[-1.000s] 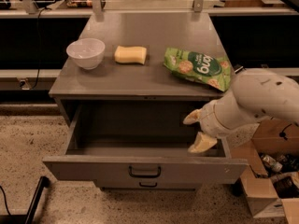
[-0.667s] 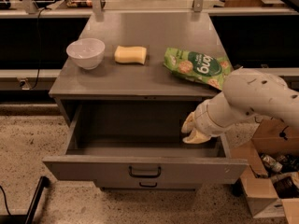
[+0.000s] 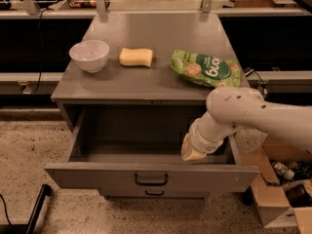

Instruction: Open top drawer

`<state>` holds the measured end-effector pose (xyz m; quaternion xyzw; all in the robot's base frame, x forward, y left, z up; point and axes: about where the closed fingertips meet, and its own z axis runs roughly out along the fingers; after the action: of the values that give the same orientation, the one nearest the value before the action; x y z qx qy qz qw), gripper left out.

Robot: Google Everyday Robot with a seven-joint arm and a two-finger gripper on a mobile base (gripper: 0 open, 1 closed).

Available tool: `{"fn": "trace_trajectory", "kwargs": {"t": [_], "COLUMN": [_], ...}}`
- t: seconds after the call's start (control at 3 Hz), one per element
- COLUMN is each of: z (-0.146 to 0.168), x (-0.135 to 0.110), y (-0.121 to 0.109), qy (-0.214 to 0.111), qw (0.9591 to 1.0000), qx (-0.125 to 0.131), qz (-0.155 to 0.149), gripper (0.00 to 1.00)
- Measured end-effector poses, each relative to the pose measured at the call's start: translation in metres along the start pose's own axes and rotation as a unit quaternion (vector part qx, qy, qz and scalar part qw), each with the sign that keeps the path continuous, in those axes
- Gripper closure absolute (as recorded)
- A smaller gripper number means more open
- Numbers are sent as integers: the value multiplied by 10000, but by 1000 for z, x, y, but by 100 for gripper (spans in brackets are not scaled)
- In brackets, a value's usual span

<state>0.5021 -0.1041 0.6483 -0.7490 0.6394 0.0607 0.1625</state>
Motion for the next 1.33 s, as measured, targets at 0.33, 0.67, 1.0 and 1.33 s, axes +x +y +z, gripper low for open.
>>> {"fn": "trace_trajectory", "kwargs": {"t": [0.33, 0.67, 1.0, 1.33], "z": [18, 14, 2, -7], "x": [-2, -7, -16, -24], "y": [13, 30, 55, 76], "qy": [-55, -226, -408, -602], "qw": [9993, 9970, 9919, 9866], "qx": [-363, -735, -1177, -1493], "qz": [-13, -100, -227, -265], "gripper": [100, 100, 100, 100]}}
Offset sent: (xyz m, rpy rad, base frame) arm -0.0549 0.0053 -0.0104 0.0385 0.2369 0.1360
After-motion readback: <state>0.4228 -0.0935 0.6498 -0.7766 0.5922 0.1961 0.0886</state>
